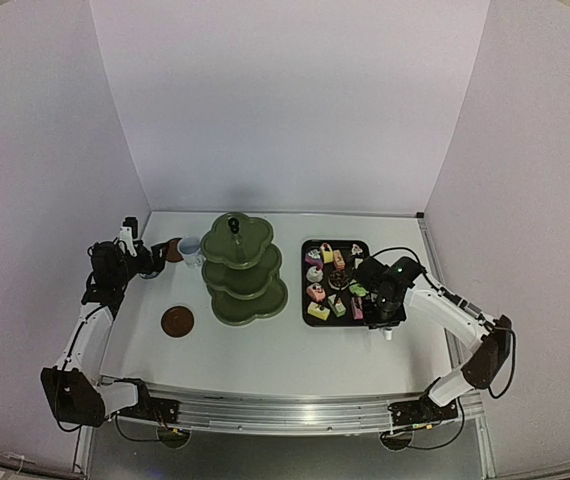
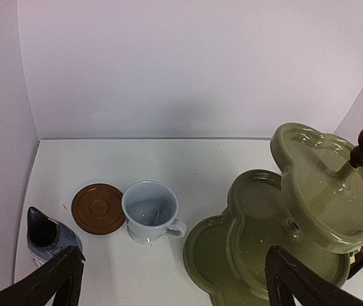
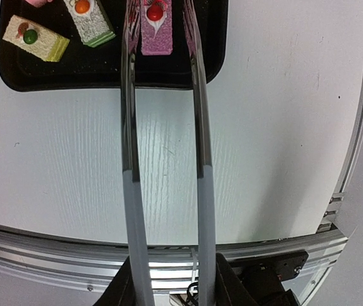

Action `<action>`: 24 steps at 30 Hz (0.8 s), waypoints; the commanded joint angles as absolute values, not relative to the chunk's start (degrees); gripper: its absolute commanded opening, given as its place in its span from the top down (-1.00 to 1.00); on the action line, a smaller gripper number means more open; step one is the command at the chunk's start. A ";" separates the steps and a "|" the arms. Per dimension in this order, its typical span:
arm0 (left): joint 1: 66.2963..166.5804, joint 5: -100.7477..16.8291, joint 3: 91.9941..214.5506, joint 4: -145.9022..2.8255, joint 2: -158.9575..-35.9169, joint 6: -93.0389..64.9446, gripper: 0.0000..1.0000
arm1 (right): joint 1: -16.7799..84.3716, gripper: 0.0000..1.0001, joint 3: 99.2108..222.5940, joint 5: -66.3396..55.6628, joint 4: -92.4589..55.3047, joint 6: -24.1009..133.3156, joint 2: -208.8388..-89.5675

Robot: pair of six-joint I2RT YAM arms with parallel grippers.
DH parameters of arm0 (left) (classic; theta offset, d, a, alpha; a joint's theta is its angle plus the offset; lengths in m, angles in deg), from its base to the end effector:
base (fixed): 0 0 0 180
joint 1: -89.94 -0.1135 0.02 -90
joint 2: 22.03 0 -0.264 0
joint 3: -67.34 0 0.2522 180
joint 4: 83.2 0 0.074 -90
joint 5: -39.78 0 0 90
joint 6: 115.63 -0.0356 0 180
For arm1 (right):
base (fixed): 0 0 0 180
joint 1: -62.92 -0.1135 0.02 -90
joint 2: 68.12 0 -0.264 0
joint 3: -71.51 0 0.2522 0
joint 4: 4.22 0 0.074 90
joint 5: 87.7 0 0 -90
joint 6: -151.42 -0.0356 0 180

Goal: Serve the afternoon tea

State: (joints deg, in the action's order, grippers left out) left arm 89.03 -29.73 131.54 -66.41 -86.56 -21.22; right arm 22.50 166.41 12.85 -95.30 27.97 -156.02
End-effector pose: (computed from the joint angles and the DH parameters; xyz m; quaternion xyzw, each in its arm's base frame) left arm 0.2614 -0.0083 0.3188 0.0688 0.7957 -0.1609 0.5799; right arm 0.2112 0.1713 0.2996 -0.0557 0.9929 -0.0425 0.0963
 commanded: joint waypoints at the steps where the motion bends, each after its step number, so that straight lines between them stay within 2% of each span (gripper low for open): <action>1: 89.24 -29.30 131.49 -67.02 -85.23 -22.26 -0.99 | 22.39 0.35 166.11 12.53 -100.87 28.47 -154.87; 14: 89.24 -29.88 131.12 -66.63 -85.03 -23.08 -0.99 | 22.41 0.30 163.04 12.17 -97.13 29.26 -156.07; 24: 89.24 -30.32 130.96 -67.04 -84.92 -22.80 -0.99 | 22.40 0.49 161.19 9.71 -93.07 30.62 -156.31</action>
